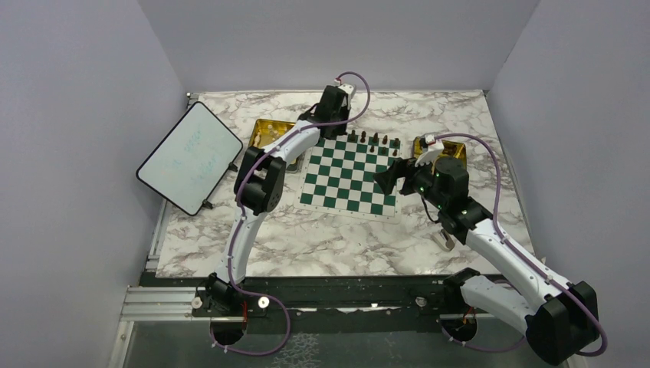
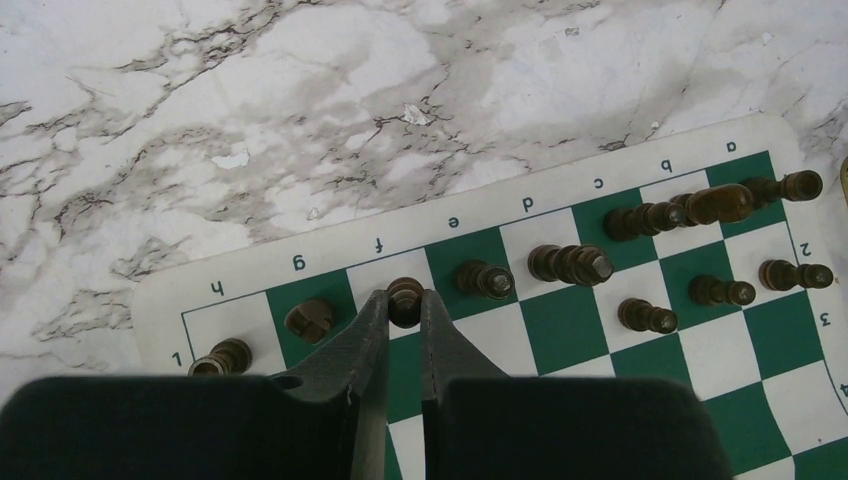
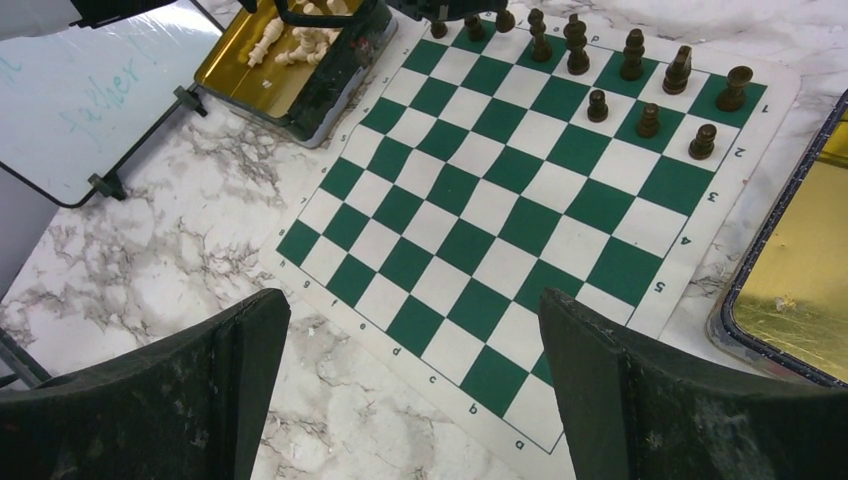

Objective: Set up the chess pieces on the board
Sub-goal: Place the chess piece on the chessboard.

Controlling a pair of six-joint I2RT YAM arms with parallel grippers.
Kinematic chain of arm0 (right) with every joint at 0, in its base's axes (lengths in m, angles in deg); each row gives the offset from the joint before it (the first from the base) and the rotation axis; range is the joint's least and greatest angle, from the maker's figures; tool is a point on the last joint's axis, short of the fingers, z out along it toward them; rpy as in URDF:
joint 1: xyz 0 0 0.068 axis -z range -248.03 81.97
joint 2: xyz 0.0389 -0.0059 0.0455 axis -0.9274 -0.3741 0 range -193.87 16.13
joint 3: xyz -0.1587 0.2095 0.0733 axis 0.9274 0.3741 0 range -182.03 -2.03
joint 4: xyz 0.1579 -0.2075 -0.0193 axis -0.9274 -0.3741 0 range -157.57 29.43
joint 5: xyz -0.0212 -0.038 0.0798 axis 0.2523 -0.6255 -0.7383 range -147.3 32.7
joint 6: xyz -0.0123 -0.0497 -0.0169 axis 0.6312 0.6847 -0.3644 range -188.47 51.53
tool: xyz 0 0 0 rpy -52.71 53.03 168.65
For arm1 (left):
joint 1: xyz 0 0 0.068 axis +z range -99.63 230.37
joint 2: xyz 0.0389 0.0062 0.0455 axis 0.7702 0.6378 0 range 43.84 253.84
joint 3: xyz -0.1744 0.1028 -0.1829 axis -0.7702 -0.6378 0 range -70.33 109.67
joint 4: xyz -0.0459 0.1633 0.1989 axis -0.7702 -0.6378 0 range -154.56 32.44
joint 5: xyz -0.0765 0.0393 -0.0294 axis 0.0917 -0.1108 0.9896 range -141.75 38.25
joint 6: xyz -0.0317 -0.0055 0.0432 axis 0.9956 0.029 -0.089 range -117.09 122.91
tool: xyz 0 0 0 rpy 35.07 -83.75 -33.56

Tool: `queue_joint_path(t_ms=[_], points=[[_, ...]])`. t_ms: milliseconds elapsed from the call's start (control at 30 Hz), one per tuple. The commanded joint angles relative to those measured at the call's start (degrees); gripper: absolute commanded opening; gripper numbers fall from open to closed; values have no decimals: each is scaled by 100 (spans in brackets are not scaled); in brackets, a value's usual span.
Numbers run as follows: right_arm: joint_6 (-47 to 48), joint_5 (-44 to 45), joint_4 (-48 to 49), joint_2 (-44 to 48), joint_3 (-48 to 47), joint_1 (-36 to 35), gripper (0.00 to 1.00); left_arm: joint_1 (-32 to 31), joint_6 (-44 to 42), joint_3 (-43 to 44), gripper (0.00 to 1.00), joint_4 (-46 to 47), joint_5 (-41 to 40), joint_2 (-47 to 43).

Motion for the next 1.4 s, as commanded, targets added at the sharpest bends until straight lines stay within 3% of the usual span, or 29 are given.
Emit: queue_joint_path(t_ms=[0, 333, 733, 1100, 1367], points=[[84, 151, -96, 22, -147, -32, 100, -17, -100, -61, 8, 100, 35, 191], [127, 202, -146, 52, -160, -32, 100, -17, -230, -78, 10, 84, -3, 307], [100, 286, -170, 34, -109, -32, 100, -25, -115, 13, 35, 29, 327, 195], [-447, 1376, -912, -535, -587, -32, 100, -10, 128, 547, 45, -473, 303, -381], [-523, 1616, -886, -888, -912, -31, 100, 34, 245, 104, 54, -670, 171, -1297]])
